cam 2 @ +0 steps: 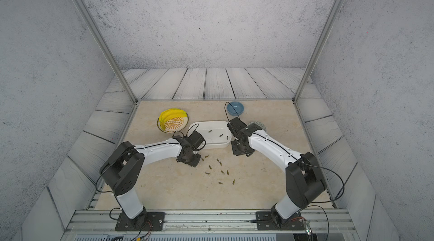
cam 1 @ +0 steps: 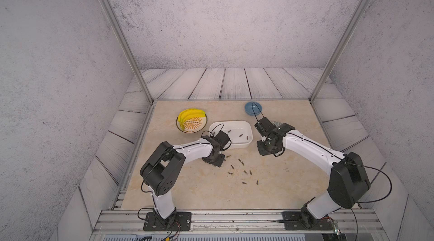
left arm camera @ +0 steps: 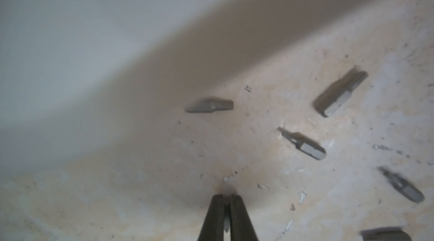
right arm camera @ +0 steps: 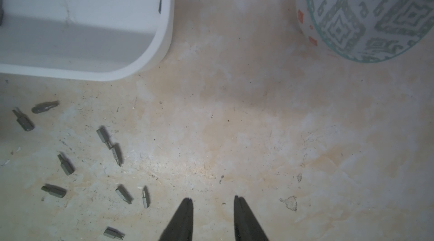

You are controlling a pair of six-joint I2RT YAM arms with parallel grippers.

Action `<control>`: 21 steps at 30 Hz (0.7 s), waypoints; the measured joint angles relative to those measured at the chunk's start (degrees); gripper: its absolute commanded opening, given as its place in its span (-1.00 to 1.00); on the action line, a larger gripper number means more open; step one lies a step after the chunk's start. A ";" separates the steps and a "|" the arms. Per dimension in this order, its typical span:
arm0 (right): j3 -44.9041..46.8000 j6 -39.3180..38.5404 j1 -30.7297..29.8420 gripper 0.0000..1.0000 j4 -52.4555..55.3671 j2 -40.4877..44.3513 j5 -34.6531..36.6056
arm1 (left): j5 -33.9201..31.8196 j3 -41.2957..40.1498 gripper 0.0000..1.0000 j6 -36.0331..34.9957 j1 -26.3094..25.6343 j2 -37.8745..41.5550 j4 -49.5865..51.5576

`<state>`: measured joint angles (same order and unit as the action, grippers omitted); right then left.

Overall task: Put the bit on the desktop into the storage box
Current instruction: Pick up the screwdriver bit from the center of the board, then place the screwdriver bit in the storage box.

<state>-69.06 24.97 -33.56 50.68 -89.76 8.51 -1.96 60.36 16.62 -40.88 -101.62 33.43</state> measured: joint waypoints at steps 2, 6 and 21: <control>0.00 0.00 0.00 -0.33 0.00 0.00 0.00 | 0.02 -0.92 -1.00 0.11 0.00 0.94 0.00; 0.00 0.00 0.00 -0.33 -0.02 0.00 -0.02 | -0.22 -2.08 -1.00 0.26 0.00 4.00 2.19; 4.24 0.59 -0.09 -0.33 -1.46 1.38 -2.40 | -0.02 23.06 -1.00 -3.93 0.55 1.29 12.24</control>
<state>-64.82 25.56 -33.65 49.21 -88.38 6.11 -1.98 83.42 12.69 -40.34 -100.33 45.67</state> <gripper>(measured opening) 0.335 0.075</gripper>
